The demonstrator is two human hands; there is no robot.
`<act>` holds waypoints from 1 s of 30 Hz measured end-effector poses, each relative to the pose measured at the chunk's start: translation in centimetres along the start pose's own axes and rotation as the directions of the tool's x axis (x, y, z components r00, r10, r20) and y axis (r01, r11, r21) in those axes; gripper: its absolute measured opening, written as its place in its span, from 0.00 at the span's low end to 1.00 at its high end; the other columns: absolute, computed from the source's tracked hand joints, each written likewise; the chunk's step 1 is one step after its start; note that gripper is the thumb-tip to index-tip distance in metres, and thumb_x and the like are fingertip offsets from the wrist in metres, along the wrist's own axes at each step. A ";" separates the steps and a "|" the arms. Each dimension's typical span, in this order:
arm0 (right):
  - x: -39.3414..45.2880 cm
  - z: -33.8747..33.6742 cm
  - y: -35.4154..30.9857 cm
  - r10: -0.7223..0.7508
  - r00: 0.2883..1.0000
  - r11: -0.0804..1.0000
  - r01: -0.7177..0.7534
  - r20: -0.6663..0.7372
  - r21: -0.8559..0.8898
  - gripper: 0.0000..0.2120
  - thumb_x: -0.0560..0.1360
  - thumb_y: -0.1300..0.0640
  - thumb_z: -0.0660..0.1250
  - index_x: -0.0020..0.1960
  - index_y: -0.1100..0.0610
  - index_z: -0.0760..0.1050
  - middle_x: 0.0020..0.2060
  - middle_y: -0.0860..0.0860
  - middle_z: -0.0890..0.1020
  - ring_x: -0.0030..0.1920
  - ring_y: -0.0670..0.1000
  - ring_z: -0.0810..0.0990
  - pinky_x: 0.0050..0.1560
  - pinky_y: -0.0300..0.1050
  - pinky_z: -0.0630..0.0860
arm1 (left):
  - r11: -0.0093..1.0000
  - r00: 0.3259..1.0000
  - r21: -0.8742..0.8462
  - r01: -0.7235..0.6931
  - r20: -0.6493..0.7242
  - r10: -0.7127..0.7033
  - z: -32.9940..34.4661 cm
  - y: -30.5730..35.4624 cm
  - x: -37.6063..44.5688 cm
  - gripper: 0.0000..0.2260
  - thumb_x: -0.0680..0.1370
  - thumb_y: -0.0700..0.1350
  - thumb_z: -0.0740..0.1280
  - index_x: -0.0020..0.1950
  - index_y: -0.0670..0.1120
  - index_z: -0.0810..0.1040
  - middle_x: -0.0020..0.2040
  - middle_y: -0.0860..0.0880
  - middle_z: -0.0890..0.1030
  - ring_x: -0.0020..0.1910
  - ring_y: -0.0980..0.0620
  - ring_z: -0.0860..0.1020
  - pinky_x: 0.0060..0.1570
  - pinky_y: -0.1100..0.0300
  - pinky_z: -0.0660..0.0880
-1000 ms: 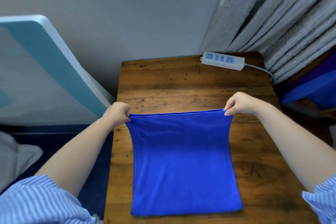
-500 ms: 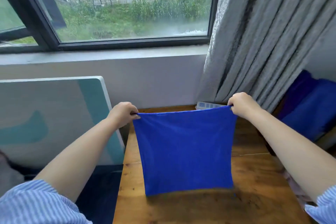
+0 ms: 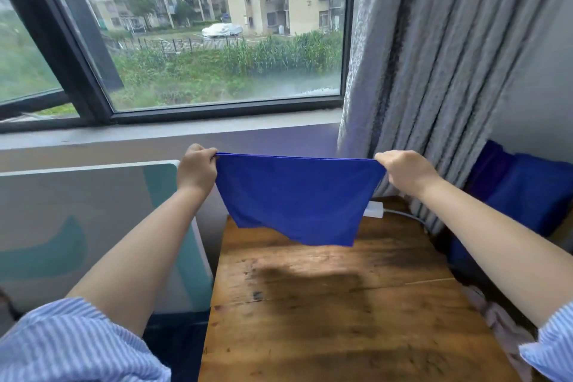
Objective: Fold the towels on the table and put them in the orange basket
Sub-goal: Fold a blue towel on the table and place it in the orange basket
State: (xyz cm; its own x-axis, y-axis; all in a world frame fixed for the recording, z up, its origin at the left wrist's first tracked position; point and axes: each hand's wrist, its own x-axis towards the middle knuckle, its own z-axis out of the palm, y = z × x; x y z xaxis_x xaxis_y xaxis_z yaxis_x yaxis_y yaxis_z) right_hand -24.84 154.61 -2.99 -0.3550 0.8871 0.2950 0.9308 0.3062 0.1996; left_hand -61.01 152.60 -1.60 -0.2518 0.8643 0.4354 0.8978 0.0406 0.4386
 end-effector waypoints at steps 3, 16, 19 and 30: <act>0.7 -0.1 -0.1 0.035 0.998 0.996 -0.039 0.047 0.083 0.08 0.73 0.69 0.55 0.44 0.58 0.68 0.48 0.58 0.80 0.50 0.57 0.79 0.46 0.47 0.72 | 0.999 0.997 0.050 -0.009 0.082 0.005 0.2 0.6 0.4 0.12 0.78 0.35 0.56 0.50 0.34 0.79 0.50 0.34 0.76 0.50 0.37 0.74 0.45 0.54 0.69; 5.2 2.7 -0.3 0.208 0.973 0.889 -0.230 0.097 0.395 0.13 0.71 0.72 0.56 0.45 0.64 0.77 0.43 0.61 0.81 0.45 0.59 0.77 0.37 0.43 0.67 | 0.977 0.956 0.169 0.129 0.240 -0.168 2.8 -0.2 2.3 0.10 0.77 0.37 0.60 0.42 0.35 0.80 0.45 0.37 0.82 0.46 0.39 0.79 0.43 0.54 0.73; 7.5 2.3 -0.5 0.230 0.972 0.897 -0.229 0.044 0.379 0.11 0.69 0.73 0.55 0.44 0.67 0.75 0.44 0.63 0.80 0.46 0.61 0.77 0.38 0.43 0.66 | 0.971 0.969 0.194 0.140 0.173 -0.174 3.0 0.2 3.8 0.11 0.77 0.37 0.59 0.41 0.36 0.79 0.45 0.37 0.81 0.41 0.41 0.74 0.38 0.56 0.67; 5.2 6.6 -1.5 0.170 0.986 0.938 -0.162 0.002 0.305 0.11 0.72 0.67 0.58 0.50 0.64 0.77 0.48 0.59 0.81 0.48 0.61 0.78 0.44 0.47 0.72 | 0.947 0.936 0.321 -0.017 0.337 -0.098 5.4 -2.9 1.6 0.10 0.77 0.39 0.61 0.52 0.41 0.81 0.53 0.39 0.81 0.53 0.40 0.76 0.47 0.56 0.72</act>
State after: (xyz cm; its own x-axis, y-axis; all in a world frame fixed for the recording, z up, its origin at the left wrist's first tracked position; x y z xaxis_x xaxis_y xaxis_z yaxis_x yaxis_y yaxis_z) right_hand -27.49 161.03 -7.94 -0.1920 0.9267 0.3231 0.9574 0.2492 -0.1458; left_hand -62.07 156.54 -6.42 -0.2017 0.9744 0.0995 0.9704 0.1850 0.1552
